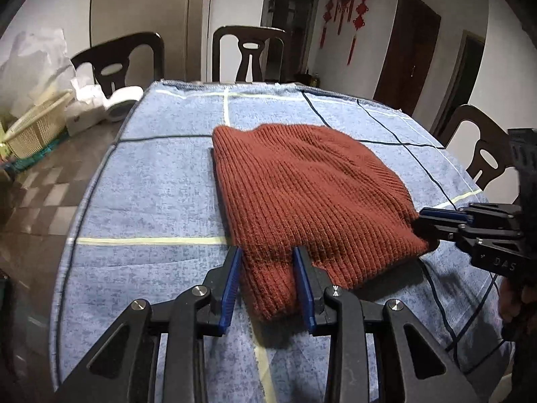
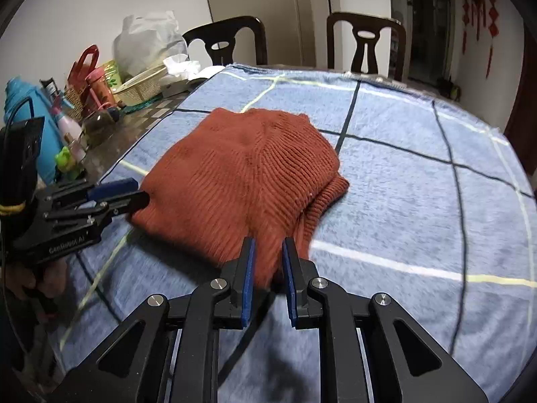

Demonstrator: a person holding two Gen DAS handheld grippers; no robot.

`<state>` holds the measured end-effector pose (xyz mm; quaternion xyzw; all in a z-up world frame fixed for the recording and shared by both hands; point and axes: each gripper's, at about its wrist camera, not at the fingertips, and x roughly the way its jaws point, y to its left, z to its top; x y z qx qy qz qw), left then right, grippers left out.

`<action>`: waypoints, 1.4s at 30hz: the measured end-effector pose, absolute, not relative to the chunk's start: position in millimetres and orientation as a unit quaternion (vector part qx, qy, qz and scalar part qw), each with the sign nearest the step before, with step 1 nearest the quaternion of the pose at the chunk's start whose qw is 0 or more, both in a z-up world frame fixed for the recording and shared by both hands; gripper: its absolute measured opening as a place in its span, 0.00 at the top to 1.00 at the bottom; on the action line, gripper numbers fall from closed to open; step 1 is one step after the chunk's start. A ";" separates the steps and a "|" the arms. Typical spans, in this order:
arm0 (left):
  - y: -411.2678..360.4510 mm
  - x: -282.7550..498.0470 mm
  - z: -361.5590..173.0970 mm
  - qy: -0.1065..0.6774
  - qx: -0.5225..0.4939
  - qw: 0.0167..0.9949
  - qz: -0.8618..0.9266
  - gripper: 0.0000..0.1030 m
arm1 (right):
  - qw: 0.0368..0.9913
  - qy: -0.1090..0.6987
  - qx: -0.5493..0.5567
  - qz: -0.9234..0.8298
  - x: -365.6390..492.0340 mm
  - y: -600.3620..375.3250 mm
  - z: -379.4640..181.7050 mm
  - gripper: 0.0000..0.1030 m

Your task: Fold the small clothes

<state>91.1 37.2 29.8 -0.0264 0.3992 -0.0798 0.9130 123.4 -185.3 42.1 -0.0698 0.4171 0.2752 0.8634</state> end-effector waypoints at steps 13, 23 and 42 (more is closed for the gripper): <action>36.3 46.5 32.3 0.400 0.005 0.915 -0.039 0.66 | 0.871 0.414 -0.098 0.245 75.0 -193.7 33.8 0.74; 44.4 49.7 7.2 0.430 -0.010 0.903 -0.019 0.63 | 0.866 0.432 -0.124 0.220 82.8 -186.9 7.7 0.74; 44.6 50.4 4.2 0.433 -0.007 0.901 -0.012 0.53 | 0.870 0.424 -0.116 0.221 81.3 -189.0 6.1 0.73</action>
